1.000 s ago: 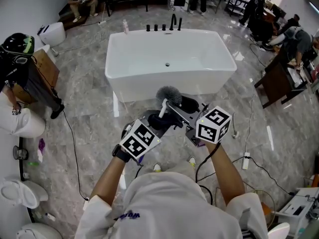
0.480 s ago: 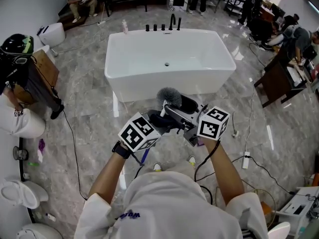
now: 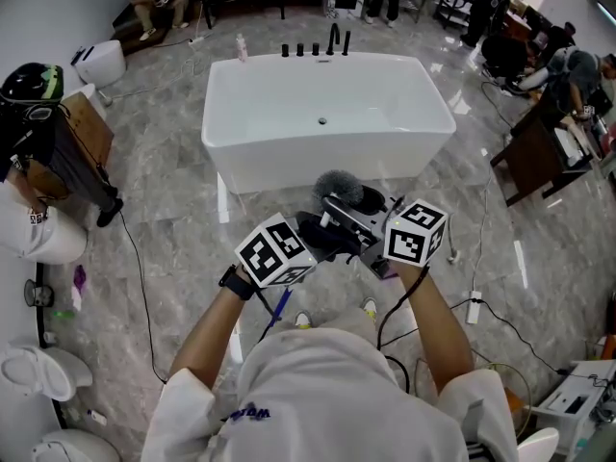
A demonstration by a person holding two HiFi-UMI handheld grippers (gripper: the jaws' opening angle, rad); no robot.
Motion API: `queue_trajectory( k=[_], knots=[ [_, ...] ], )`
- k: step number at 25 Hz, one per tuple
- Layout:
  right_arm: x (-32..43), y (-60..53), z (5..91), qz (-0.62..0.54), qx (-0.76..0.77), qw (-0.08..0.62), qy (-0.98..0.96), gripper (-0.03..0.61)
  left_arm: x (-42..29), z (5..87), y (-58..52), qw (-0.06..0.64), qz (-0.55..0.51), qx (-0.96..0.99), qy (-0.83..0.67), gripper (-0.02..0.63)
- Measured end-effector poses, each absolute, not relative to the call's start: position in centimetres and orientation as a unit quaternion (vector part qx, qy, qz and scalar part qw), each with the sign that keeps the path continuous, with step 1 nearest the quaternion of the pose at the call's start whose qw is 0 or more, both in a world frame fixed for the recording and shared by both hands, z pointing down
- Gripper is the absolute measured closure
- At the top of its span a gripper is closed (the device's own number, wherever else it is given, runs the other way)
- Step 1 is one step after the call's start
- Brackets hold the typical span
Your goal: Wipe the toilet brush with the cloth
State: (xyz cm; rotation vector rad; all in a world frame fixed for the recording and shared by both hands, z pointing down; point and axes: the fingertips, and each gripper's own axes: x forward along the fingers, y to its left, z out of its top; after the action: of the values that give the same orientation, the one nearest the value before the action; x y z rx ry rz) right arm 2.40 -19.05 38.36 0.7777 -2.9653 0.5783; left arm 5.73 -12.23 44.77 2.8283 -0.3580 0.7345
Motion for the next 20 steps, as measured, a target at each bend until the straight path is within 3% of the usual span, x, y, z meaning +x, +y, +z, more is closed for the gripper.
queue_trajectory(
  k=[20],
  knots=[
    [6.1,-21.5,35.7,0.14,0.315,-0.021,-0.938,0.362,4.7,48.4,-12.0,0.115,0.247,0.955,-0.114,0.529]
  ],
)
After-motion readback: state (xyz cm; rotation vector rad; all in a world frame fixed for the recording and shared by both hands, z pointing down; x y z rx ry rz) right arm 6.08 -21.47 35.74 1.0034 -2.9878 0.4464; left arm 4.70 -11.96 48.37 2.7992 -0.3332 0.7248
